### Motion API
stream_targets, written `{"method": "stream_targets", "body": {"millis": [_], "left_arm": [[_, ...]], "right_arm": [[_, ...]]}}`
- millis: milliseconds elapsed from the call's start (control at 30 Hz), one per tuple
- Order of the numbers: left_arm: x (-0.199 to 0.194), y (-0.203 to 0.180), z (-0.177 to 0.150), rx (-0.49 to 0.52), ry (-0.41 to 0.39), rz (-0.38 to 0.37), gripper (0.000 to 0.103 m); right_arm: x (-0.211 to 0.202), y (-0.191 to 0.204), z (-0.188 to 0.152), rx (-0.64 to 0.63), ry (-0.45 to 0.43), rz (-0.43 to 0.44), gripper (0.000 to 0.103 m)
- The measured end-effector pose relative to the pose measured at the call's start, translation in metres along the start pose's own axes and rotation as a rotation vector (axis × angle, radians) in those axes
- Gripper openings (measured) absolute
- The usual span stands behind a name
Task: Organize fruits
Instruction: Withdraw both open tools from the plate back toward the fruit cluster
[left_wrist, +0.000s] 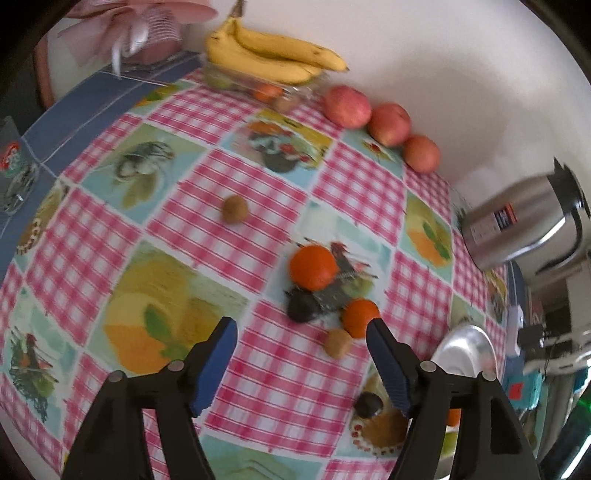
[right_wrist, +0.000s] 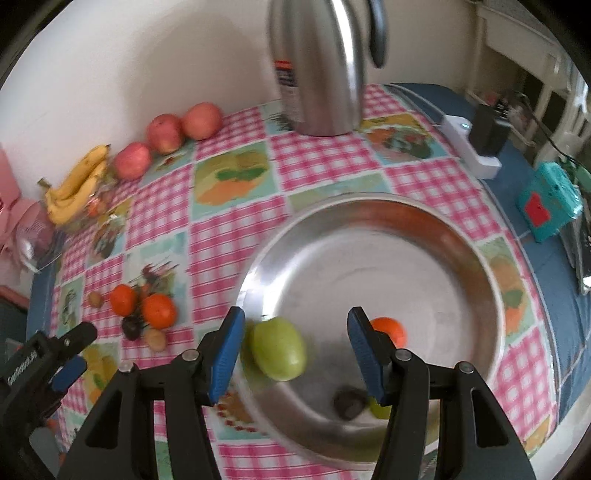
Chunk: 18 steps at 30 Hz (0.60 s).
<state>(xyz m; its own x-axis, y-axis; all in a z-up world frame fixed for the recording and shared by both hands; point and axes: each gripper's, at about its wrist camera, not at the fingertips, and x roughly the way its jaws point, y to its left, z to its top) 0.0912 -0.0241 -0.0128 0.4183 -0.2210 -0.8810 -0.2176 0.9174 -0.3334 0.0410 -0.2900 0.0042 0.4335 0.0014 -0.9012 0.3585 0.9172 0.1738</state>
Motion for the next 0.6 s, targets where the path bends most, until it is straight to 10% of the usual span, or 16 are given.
{"method": "stream_targets", "body": {"millis": [600], "left_arm": [[-0.014, 0.024, 0.01, -0.003, -0.12, 0.166, 0.103]], "right_arm": [[-0.001, 0.07, -0.014, -0.181, 0.001, 0.128, 0.086]]}}
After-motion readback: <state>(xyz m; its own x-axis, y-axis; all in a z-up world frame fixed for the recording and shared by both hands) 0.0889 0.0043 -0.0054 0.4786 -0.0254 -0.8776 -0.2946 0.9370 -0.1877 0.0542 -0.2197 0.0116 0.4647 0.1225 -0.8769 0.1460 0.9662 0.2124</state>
